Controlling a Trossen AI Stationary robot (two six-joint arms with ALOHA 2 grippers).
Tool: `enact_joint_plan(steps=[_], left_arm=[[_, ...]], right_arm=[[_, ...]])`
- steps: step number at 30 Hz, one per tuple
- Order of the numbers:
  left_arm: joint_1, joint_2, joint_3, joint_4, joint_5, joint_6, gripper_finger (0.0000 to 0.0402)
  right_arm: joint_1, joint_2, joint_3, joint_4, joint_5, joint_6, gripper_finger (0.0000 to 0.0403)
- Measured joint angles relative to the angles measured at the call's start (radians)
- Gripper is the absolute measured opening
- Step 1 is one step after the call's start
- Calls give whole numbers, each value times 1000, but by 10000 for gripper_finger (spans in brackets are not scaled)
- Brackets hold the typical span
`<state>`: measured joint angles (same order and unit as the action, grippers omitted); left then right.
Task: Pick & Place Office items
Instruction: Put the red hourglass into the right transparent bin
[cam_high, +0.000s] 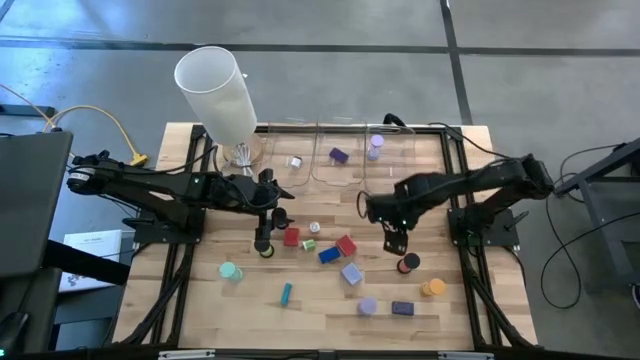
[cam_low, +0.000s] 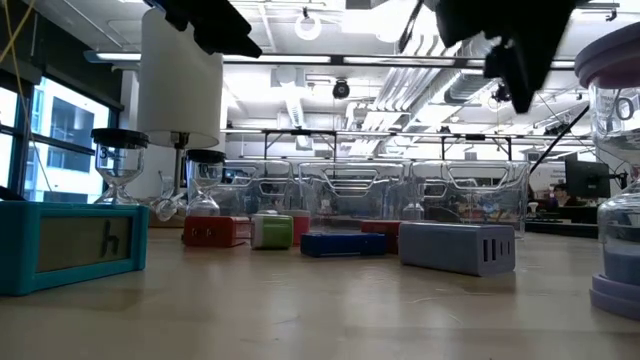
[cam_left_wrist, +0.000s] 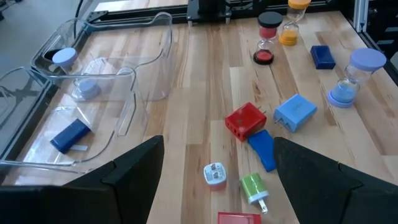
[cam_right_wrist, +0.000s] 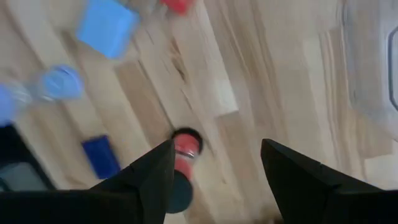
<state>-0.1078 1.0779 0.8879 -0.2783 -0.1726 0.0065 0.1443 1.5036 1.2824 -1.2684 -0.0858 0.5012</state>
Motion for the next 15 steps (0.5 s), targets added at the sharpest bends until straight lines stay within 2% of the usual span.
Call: enact_joint_plan(steps=[6,15], left_arm=[[0,0,0,0,0,-4,294],[0,0,0,0,0,-38,294]], right_arm=[[30,1,-26,29,112,57,228],[33,1,-26,39,143,61,229]])
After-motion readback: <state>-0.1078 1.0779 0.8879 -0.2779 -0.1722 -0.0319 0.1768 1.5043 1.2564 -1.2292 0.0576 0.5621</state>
